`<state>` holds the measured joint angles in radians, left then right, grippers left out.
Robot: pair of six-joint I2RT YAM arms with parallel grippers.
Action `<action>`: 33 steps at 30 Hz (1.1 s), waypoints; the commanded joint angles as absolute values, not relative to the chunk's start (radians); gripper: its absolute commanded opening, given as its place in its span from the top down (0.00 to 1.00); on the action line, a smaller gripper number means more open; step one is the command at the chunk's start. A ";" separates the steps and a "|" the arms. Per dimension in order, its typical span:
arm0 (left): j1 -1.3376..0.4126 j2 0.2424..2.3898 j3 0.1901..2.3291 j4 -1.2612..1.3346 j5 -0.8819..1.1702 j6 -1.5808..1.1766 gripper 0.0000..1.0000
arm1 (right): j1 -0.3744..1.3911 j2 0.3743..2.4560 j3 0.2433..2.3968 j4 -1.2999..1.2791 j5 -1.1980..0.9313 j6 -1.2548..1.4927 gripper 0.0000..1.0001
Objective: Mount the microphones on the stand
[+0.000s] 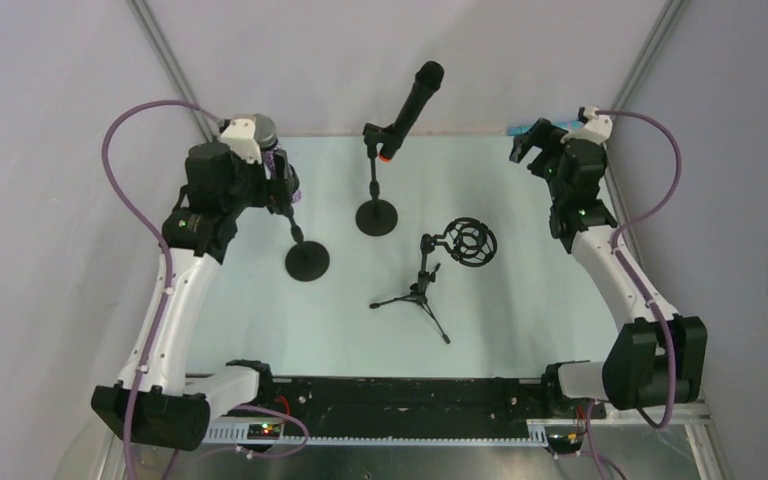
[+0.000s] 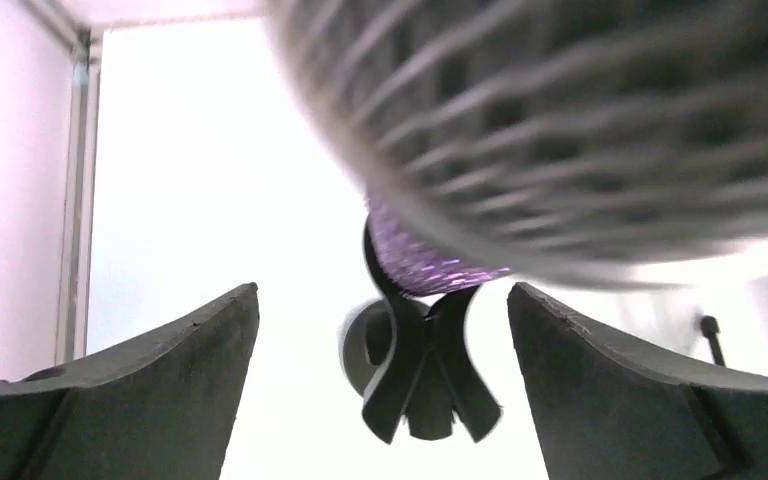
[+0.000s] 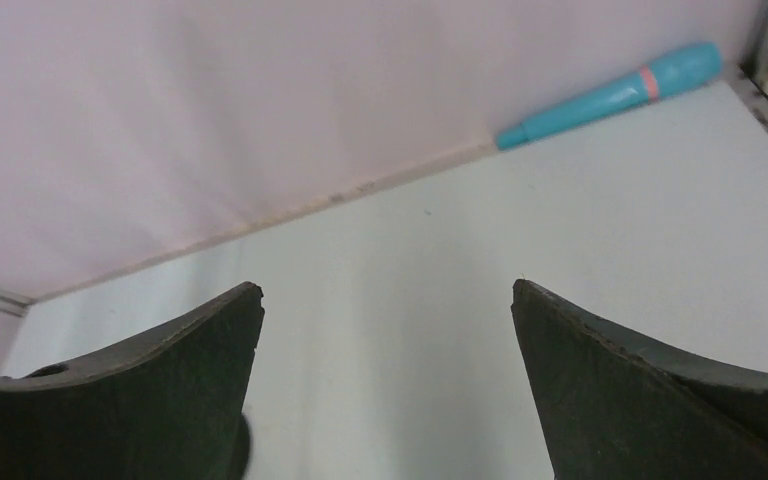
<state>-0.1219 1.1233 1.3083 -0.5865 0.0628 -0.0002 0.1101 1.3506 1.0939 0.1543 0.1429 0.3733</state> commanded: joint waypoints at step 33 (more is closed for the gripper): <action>-0.020 1.008 0.291 0.729 -0.140 0.060 0.02 | -0.008 1.224 0.129 1.085 0.298 0.151 0.01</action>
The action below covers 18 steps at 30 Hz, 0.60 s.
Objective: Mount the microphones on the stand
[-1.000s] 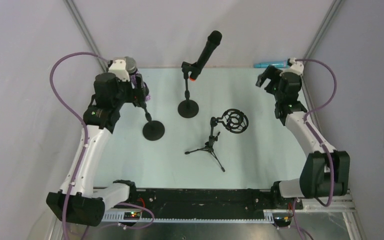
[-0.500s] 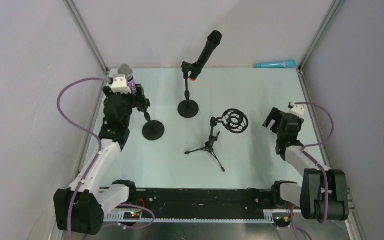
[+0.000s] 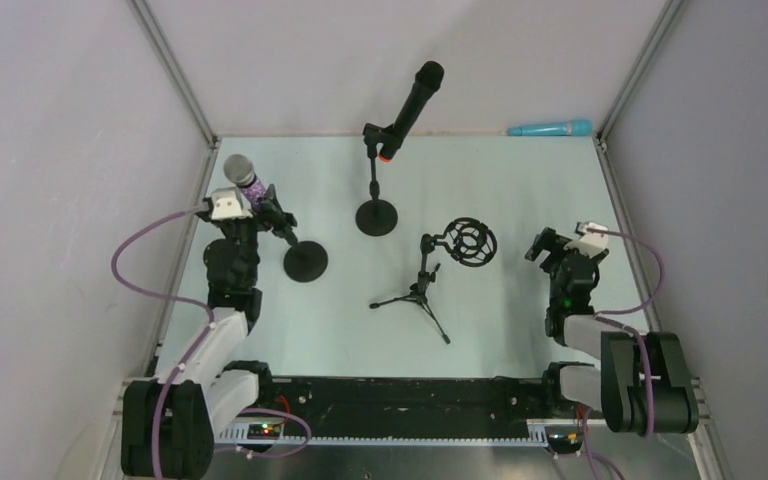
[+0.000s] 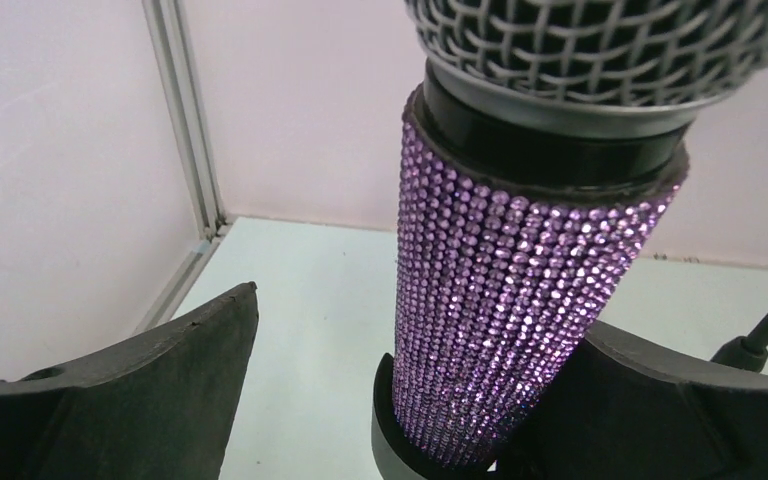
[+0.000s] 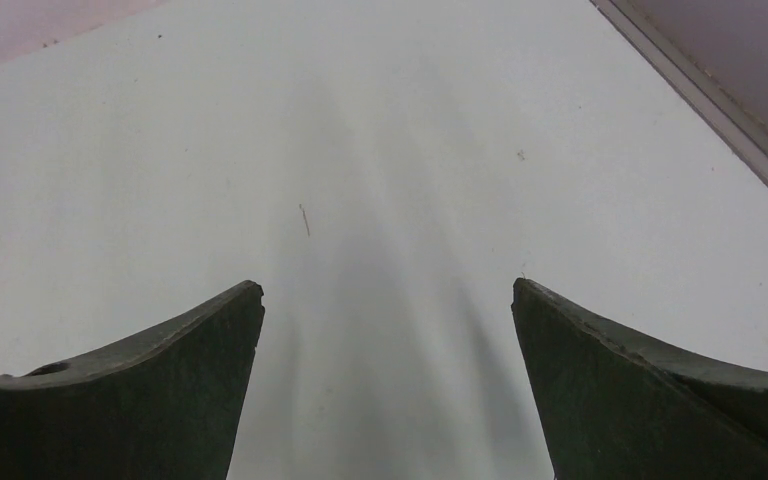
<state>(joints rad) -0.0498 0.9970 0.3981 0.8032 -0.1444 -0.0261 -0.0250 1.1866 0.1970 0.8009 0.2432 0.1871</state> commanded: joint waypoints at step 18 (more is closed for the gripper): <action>-0.003 1.238 0.138 1.121 -0.102 0.064 0.02 | 0.035 1.361 0.231 1.033 0.221 0.086 0.00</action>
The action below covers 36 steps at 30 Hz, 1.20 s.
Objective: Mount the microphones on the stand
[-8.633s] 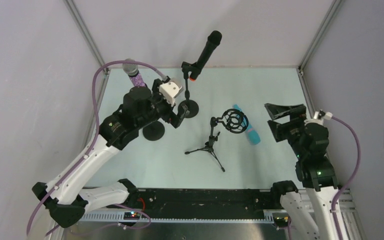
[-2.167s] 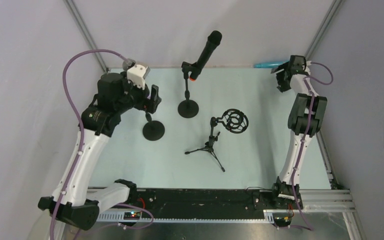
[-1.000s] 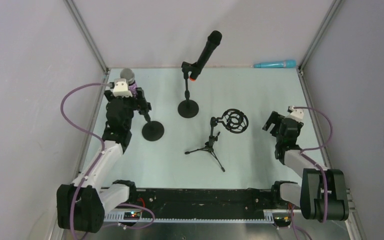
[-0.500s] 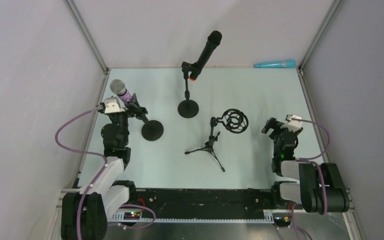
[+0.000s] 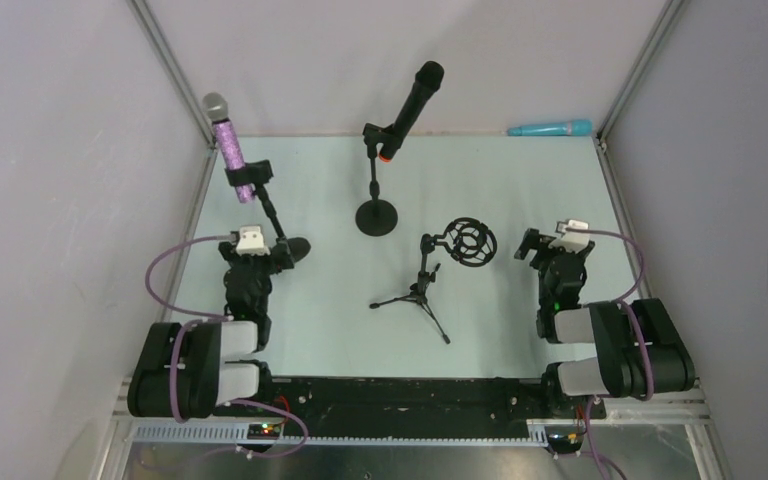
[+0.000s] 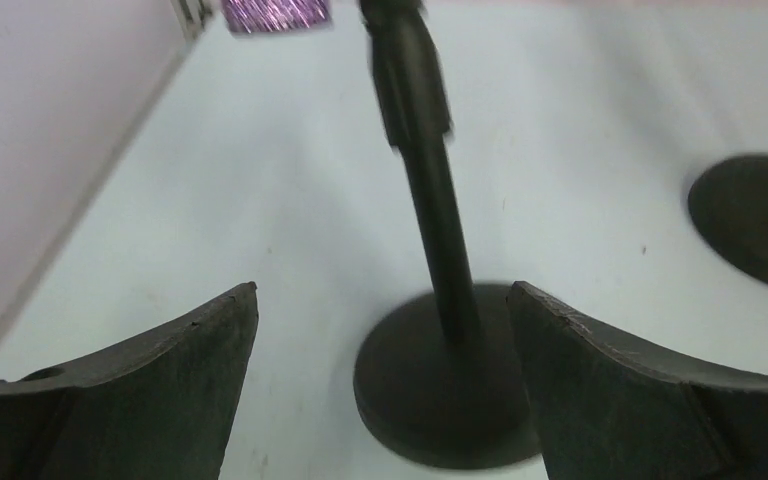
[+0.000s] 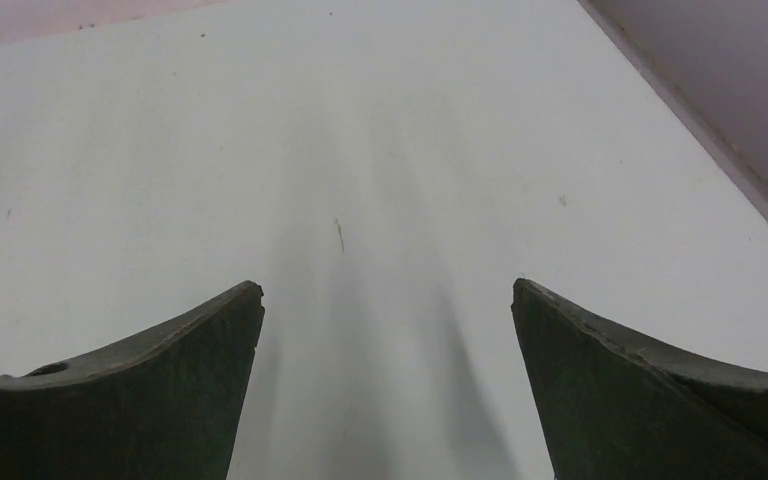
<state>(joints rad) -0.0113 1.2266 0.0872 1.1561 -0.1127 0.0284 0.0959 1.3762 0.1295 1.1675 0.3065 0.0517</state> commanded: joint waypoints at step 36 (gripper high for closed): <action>0.054 1.255 0.177 1.086 -0.124 0.008 0.02 | -0.002 1.358 0.233 1.008 0.181 0.080 0.01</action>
<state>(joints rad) 0.0467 1.2602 0.1574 1.0584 -0.1024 0.0154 -0.0040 1.3735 0.2173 0.9955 0.1822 0.0784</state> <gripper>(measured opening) 0.983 0.993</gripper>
